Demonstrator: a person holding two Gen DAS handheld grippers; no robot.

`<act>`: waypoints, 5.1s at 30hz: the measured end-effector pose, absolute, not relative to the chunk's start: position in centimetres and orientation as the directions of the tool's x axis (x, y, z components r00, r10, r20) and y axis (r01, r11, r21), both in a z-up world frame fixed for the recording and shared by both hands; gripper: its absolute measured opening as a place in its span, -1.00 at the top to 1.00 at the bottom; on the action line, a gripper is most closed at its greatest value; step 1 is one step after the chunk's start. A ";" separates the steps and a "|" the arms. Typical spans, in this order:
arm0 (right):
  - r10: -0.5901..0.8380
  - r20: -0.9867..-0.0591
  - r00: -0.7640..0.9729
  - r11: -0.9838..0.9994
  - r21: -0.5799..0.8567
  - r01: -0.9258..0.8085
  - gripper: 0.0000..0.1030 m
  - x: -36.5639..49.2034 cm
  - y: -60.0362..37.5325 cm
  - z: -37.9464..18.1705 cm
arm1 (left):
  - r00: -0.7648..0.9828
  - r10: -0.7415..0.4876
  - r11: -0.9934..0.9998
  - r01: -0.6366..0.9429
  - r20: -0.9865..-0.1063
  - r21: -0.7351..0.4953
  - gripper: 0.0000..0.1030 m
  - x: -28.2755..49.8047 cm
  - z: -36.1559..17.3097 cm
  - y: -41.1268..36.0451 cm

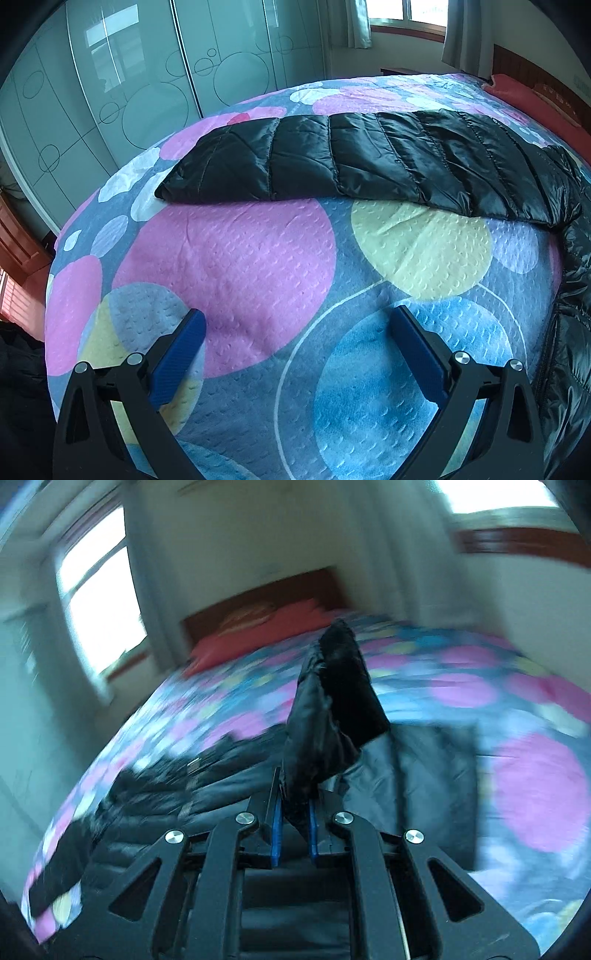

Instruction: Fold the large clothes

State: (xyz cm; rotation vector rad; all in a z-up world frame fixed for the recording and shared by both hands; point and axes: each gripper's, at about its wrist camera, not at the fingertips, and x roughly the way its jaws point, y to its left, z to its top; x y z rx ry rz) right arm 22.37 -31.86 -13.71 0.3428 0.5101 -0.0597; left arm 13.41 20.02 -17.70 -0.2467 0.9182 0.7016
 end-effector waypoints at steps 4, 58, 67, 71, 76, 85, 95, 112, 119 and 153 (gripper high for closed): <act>0.129 -0.519 0.845 0.972 0.235 -0.004 0.79 26.6 -23.4 -13.6 | 0.409 0.448 0.754 -0.651 -0.795 0.089 -0.93 13.4 -17.7 20.1; 0.176 -0.745 0.643 0.946 0.308 0.098 0.49 36.0 -37.1 -20.8 | 0.397 0.470 0.751 -0.649 -0.788 0.121 -0.93 13.9 -17.9 19.8; 0.110 -0.733 0.671 0.977 0.203 0.062 0.18 32.5 -35.1 -21.9 | 0.396 0.472 0.751 -0.649 -0.788 0.124 -0.93 13.9 -17.9 19.7; 0.104 -0.737 0.668 0.978 0.199 0.067 0.18 32.7 -35.2 -21.2 | 0.399 0.466 0.752 -0.649 -0.790 0.116 -0.93 13.8 -17.9 19.8; 0.102 -0.701 0.706 0.965 0.242 0.101 -0.12 29.2 -35.5 -19.0 | 0.400 0.464 0.753 -0.649 -0.790 0.114 -0.93 13.7 -17.9 20.0; 0.209 -0.715 0.667 0.879 0.437 0.192 -0.38 28.8 -38.9 -22.4 | 0.402 0.463 0.753 -0.649 -0.790 0.111 -0.93 13.7 -17.9 20.0; 0.305 -0.683 0.664 0.844 0.517 0.143 0.32 30.0 -38.8 -23.6 | 0.402 0.463 0.753 -0.648 -0.790 0.112 -0.93 13.7 -17.9 20.0; 0.031 -0.704 0.710 0.969 0.194 0.150 -0.19 27.6 -32.0 -18.4 | 0.402 0.458 0.754 -0.648 -0.793 0.107 -0.93 13.6 -17.9 20.1; -0.061 -0.730 0.681 0.996 -0.001 0.088 -0.22 29.9 -27.9 -21.7 | 0.409 0.409 0.760 -0.647 -0.815 0.057 -0.93 13.6 -17.8 21.0; -0.066 -0.696 0.715 0.995 0.008 0.100 -0.25 28.5 -28.2 -21.6 | 0.715 0.316 0.442 -0.692 -0.623 -0.570 0.80 12.3 -15.2 37.4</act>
